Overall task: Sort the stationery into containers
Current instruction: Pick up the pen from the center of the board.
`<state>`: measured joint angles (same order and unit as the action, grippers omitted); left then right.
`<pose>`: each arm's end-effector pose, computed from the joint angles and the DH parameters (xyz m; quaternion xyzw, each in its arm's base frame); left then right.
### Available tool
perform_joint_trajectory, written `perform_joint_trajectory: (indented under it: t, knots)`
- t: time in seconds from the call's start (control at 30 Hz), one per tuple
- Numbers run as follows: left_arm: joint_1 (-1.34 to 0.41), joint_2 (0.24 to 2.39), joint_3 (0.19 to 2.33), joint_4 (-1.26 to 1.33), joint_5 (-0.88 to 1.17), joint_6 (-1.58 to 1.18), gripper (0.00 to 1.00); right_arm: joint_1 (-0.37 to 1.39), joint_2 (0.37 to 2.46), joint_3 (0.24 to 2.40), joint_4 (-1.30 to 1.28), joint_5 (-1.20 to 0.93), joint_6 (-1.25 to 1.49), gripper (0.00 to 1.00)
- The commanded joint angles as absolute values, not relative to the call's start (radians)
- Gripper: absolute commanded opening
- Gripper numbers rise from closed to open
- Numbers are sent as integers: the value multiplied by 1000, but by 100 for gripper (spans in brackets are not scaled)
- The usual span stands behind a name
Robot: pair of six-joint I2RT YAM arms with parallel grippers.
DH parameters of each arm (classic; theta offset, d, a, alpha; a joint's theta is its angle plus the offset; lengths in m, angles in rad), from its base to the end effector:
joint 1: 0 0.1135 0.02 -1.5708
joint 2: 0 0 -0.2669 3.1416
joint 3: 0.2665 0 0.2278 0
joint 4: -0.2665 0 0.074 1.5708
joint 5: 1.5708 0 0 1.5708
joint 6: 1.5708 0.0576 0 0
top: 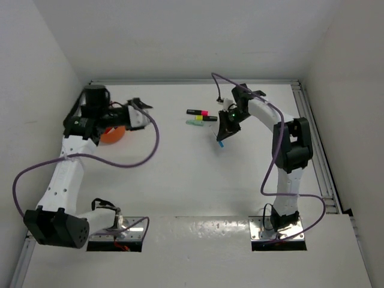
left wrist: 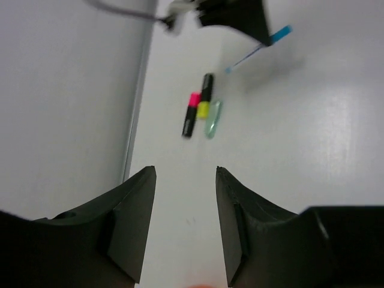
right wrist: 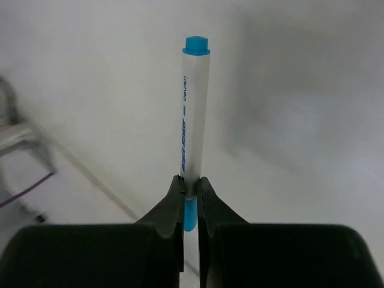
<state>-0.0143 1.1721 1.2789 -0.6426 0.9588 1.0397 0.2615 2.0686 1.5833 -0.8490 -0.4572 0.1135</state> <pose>0.2199 -0.0503 0.3879 0.5850 0.5517 -0.1340 0.5791 0.3791 0.1278 0.1764 -0.0982 0.9626 0.2425 0.0709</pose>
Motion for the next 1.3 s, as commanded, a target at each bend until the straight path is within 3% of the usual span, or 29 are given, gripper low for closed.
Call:
perform_joint_trajectory:
  t: [0.0, 0.13, 0.3, 0.4, 0.53, 1.1, 1.2, 1.27]
  knots:
    - [-202, 1140, 1278, -861, 910, 1362, 50, 287, 1994, 1562, -859, -872, 244, 0]
    - [-511, 1120, 1201, -838, 764, 1387, 49, 331, 1968, 1477, -685, -1098, 458, 0]
    - [-690, 1167, 1174, -778, 658, 1339, 48, 405, 1913, 1338, -520, -1190, 647, 0]
    - [-764, 1181, 1151, -753, 612, 1354, 47, 443, 1878, 1220, -251, -1247, 849, 0]
    - [-804, 1203, 1138, -768, 584, 1371, 47, 474, 1841, 1100, -13, -1292, 1063, 0]
    - [-810, 1290, 1132, -733, 540, 1351, 48, 543, 1798, 1169, -130, -1302, 965, 0]
    - [-807, 1289, 1124, -733, 528, 1353, 42, 552, 1789, 1167, -143, -1298, 953, 0]
    - [-801, 1285, 1126, -744, 523, 1358, 31, 551, 1784, 1164, -143, -1298, 950, 0]
